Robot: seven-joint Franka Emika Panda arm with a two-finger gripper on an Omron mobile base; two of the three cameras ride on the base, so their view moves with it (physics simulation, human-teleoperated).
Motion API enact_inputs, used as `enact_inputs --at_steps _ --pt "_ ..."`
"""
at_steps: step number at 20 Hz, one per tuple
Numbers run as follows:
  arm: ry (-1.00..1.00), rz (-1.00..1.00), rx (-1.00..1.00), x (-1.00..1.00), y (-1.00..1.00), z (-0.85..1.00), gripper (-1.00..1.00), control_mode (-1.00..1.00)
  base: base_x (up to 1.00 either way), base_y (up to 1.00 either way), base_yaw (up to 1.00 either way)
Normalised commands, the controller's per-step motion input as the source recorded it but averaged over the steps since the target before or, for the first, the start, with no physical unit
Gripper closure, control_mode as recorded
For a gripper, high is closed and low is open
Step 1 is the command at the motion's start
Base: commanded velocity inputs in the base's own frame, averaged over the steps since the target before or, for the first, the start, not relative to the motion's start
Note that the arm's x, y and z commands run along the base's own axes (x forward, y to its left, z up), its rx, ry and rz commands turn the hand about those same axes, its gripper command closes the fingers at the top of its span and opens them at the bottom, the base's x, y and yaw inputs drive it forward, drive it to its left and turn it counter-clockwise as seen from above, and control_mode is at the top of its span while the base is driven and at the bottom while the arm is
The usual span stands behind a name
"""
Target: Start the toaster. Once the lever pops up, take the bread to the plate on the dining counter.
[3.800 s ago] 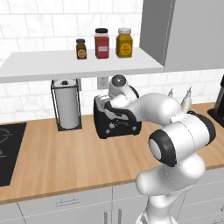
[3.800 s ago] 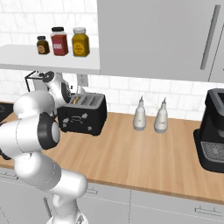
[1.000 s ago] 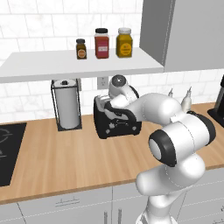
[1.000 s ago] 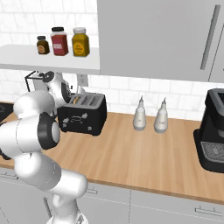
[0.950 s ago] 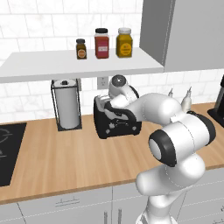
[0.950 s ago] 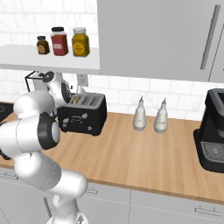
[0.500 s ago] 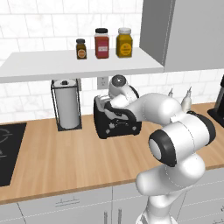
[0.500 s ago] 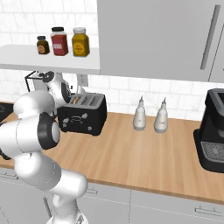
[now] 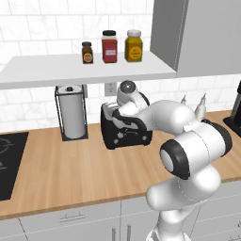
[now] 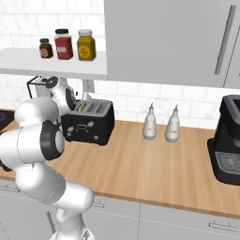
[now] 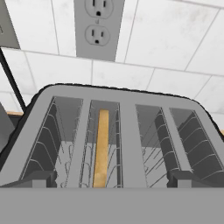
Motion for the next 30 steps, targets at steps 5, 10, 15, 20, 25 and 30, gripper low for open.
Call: enact_inputs --at_steps 5,10,15,20,25,30 --pt "0.00 0.00 0.00 0.00 0.00 0.00 -1.00 -1.00 0.00 0.00 0.00" --pt "0.00 0.00 0.00 0.00 0.00 0.00 -1.00 -1.00 0.00 0.00 0.00" --pt "0.00 0.00 0.00 0.00 0.00 0.00 -1.00 -1.00 0.00 0.00 0.00" --pt "0.00 0.00 0.00 0.00 0.00 0.00 -1.00 -1.00 0.00 0.00 0.00" --pt "0.00 0.00 0.00 0.00 0.00 0.00 -1.00 -1.00 0.00 0.00 0.00" --pt "0.00 0.00 0.00 0.00 0.00 0.00 -1.00 -1.00 0.00 0.00 0.00"
